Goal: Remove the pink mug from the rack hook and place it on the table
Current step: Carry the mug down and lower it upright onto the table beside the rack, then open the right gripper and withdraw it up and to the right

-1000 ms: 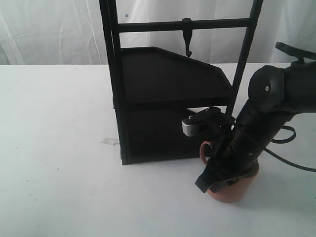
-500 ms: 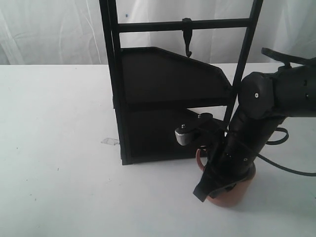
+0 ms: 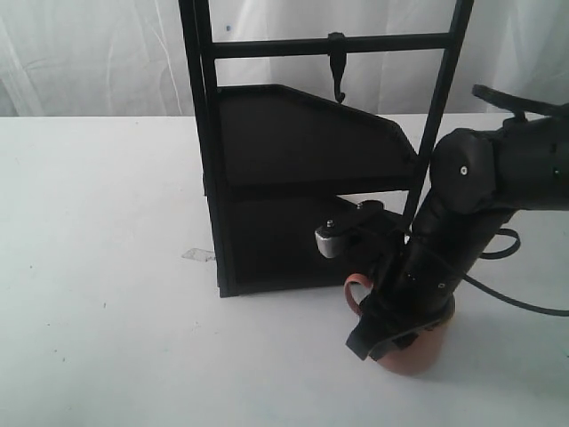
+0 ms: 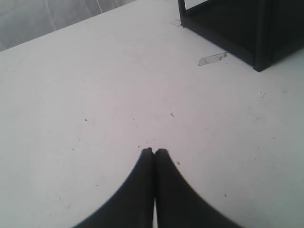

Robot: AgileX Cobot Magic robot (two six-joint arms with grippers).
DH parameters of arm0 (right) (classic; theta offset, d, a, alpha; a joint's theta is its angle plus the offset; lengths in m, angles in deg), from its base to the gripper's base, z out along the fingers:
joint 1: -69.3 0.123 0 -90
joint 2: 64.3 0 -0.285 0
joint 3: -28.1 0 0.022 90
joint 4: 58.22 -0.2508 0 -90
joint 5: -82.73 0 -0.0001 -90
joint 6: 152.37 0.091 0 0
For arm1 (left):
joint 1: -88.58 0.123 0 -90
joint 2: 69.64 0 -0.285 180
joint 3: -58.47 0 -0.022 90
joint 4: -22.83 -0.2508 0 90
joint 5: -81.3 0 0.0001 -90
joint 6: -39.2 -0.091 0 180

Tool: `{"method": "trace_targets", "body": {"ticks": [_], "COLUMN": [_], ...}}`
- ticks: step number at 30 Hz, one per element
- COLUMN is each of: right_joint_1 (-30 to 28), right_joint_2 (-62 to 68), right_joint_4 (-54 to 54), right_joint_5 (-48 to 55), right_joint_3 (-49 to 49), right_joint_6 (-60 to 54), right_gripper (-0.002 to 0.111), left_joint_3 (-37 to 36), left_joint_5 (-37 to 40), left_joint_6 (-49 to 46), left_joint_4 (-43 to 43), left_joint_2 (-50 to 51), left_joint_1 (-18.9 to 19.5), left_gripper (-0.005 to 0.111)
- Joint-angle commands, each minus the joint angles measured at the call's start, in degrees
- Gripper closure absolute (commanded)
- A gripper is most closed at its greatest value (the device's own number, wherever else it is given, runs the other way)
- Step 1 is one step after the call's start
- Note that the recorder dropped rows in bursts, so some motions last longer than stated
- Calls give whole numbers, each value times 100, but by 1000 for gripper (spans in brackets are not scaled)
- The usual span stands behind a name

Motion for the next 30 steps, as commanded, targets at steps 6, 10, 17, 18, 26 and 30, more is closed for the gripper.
{"method": "trace_targets", "body": {"ticks": [6, 10, 17, 18, 26, 30], "right_joint_1": [31, 31, 31, 31, 31, 31], "right_joint_2": [-765, -1081, -1838, -1954, -4317, -5905], "right_joint_4": [-1, -1, -1, -15, -825, -1004], "right_joint_5": [264, 458, 671, 684, 407, -152], "right_joint_3": [7, 7, 43, 43, 544, 1181], "right_joint_6": [63, 78, 298, 313, 473, 584], "right_gripper": [68, 68, 68, 68, 93, 108], "left_joint_3": [-24, -24, -24, -24, -24, -24], "left_joint_5": [32, 32, 32, 32, 32, 31], "left_joint_6": [-3, -3, -3, -3, -3, -3], "left_joint_4": [27, 27, 27, 27, 27, 27], "left_joint_2": [-26, -26, -26, -26, -26, -26], "left_joint_1": [27, 27, 27, 27, 27, 27], "left_gripper": [107, 107, 107, 107, 107, 107]}}
